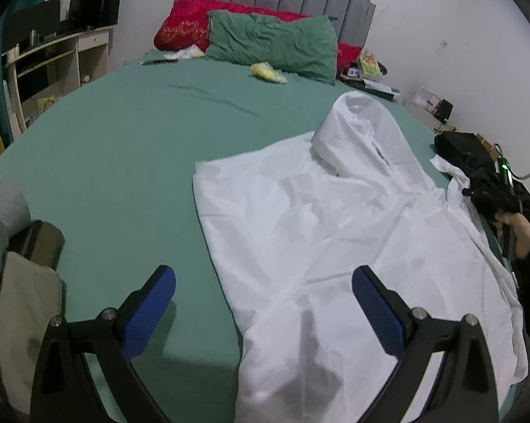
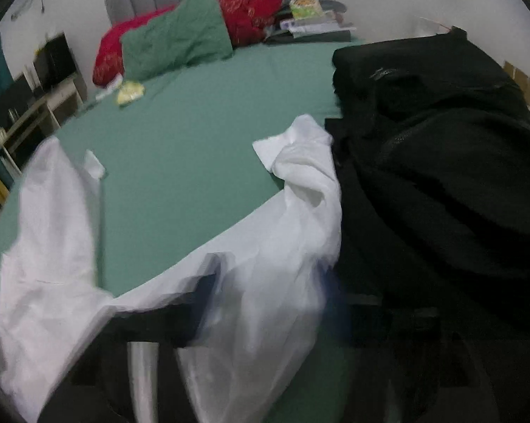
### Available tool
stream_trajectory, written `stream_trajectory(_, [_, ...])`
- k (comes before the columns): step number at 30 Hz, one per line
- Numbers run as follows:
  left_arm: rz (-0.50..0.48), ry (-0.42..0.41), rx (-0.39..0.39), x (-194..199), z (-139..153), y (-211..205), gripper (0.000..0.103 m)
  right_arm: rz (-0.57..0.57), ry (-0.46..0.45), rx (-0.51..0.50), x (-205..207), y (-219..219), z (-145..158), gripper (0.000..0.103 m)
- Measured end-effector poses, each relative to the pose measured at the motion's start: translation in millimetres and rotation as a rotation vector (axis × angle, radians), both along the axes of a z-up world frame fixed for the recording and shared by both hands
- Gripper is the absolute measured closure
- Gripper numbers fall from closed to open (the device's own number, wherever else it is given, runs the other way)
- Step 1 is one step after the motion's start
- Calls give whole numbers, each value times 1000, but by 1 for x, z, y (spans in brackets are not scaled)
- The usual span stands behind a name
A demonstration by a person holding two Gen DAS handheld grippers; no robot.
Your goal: Fold large clothes
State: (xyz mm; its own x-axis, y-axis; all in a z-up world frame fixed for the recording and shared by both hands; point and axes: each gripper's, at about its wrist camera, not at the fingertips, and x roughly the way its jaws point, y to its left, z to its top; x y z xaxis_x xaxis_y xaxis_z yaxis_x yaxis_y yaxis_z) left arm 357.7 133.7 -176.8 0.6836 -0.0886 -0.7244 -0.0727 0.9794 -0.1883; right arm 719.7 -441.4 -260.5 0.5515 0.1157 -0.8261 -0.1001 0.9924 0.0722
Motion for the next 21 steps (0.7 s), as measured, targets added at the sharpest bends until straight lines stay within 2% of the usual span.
stream_trajectory(3, [0, 4, -17, -1, 0, 1, 3, 6, -43, -32, 4, 11, 9, 102])
stream_trajectory(8, [-10, -44, -18, -8, 15, 0, 3, 83, -186, 7, -26, 49, 86, 102])
stream_trajectory(11, [-17, -77, -25, -13, 27, -2, 3, 202, -244, 25, -58, 103, 133, 102])
stream_trajectory(13, [-21, -100, -10, -15, 34, -4, 3, 281, -246, 16, -79, 143, 144, 102])
stream_trajectory(15, [-21, -115, 12, -16, 38, -5, 3, 359, -212, 25, -105, 186, 140, 102])
stream_trajectory(17, [-20, -123, 15, -17, 41, -4, 3, 428, -151, 51, -128, 225, 119, 101])
stream_trajectory(19, [-14, -122, 0, -19, 41, 1, 3, 489, -48, 78, -161, 263, 87, 99])
stream_trajectory(20, [-13, -117, -10, -20, 41, 3, 3, 520, 13, 93, -173, 278, 67, 93])
stream_trajectory(21, [-12, -111, -19, -21, 41, 4, 3, 547, 80, 105, -185, 292, 46, 75])
